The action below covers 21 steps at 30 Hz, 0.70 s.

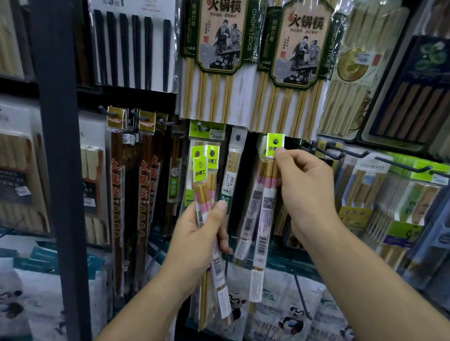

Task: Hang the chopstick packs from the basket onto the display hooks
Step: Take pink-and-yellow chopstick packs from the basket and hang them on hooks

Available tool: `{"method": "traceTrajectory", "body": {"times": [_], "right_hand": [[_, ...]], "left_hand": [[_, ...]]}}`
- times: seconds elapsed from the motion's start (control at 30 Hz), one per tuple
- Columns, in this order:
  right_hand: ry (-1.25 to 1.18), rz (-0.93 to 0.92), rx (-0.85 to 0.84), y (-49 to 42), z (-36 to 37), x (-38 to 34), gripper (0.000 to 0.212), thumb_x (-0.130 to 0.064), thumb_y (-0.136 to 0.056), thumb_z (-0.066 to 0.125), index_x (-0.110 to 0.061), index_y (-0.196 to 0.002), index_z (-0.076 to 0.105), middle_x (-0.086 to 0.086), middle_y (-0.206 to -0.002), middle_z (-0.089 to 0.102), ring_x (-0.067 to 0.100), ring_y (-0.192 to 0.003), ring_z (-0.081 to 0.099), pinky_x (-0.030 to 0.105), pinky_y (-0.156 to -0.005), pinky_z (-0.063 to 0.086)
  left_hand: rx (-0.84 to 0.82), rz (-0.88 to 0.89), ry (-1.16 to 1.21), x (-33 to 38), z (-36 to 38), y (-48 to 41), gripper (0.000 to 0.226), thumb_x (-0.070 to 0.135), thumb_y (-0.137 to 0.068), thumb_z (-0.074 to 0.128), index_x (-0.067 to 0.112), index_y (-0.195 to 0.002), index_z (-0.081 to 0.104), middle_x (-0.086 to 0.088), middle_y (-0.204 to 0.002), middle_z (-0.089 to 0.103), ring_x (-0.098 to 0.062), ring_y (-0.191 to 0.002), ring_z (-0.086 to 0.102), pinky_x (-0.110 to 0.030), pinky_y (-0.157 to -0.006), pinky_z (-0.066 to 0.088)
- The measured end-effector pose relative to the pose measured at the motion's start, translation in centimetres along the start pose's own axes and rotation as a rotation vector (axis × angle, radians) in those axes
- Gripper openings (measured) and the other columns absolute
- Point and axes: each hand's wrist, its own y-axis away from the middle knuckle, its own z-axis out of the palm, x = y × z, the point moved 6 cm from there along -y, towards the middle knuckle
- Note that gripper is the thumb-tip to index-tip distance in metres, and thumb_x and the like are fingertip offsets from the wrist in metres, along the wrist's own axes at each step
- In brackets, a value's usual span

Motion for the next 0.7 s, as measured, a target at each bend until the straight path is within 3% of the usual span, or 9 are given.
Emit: {"method": "traceTrajectory", "body": {"times": [0.17,0.23,0.3,0.37,0.47,0.63,0.7], "right_hand": [[0.011,0.004,0.046,-0.5,-0.1,0.2,0.032,-0.024,-0.099,0.063,-0.006,-0.073,0.071,0.008,-0.064,0.059,0.01,-0.058,0.055,0.013,-0.06,0.05],[0.009,0.008,0.037,-0.7,0.1,0.3,0.032,-0.022,-0.1,0.062,-0.001,-0.077,0.07,0.022,-0.072,0.064,0.025,-0.061,0.063,0.02,-0.066,0.057],[0.028,0.014,0.027,-0.9,0.1,0.7,0.032,-0.023,-0.1,0.061,0.0,-0.08,0.071,0.027,-0.081,0.067,0.036,-0.072,0.069,0.033,-0.077,0.061],[0.062,0.028,0.028,-1.0,0.1,1.1,0.032,-0.025,-0.1,0.061,-0.002,-0.082,0.072,0.025,-0.083,0.068,0.027,-0.069,0.072,0.03,-0.079,0.06],[0.118,0.022,0.057,-1.0,-0.2,1.7,0.03,-0.029,-0.098,0.064,-0.013,-0.075,0.075,0.011,-0.072,0.07,0.004,-0.059,0.062,0.008,-0.061,0.049],[0.199,0.005,0.126,-0.5,-0.9,2.3,0.023,-0.035,-0.093,0.071,-0.019,-0.077,0.067,-0.01,-0.062,0.061,-0.004,-0.057,0.053,0.016,-0.059,0.042],[0.226,-0.006,0.148,0.0,-1.1,2.3,0.019,-0.033,-0.091,0.073,-0.02,-0.081,0.063,-0.011,-0.068,0.059,-0.006,-0.058,0.053,0.014,-0.058,0.041]], "left_hand": [[-0.044,-0.056,0.091,-0.1,0.4,0.3,0.038,0.051,-0.084,0.07,0.017,-0.093,0.055,0.002,-0.057,0.042,-0.012,-0.042,0.036,-0.026,-0.041,0.038],[-0.058,-0.092,0.157,-0.3,0.4,0.2,0.042,0.053,-0.091,0.07,0.014,-0.092,0.053,0.001,-0.06,0.043,-0.012,-0.044,0.036,-0.025,-0.041,0.036],[-0.068,-0.132,0.25,-0.6,0.5,0.1,0.032,0.043,-0.095,0.062,0.013,-0.098,0.053,-0.001,-0.065,0.046,-0.013,-0.046,0.037,-0.025,-0.042,0.034],[-0.072,-0.143,0.284,-0.8,0.6,0.1,0.018,0.031,-0.102,0.054,0.013,-0.107,0.055,-0.003,-0.072,0.052,-0.014,-0.05,0.042,-0.026,-0.045,0.036],[-0.051,-0.112,0.218,-0.7,0.4,0.2,0.017,0.028,-0.106,0.051,0.019,-0.117,0.06,-0.005,-0.081,0.058,-0.015,-0.058,0.05,-0.028,-0.049,0.043],[-0.069,-0.083,0.184,0.0,0.9,0.7,0.033,0.039,-0.09,0.06,0.017,-0.114,0.063,-0.005,-0.085,0.067,-0.018,-0.069,0.062,-0.028,-0.055,0.053],[-0.073,-0.084,0.149,0.0,0.9,0.8,0.031,0.039,-0.09,0.06,0.021,-0.115,0.065,-0.002,-0.084,0.069,-0.018,-0.068,0.063,-0.029,-0.055,0.055]]}}
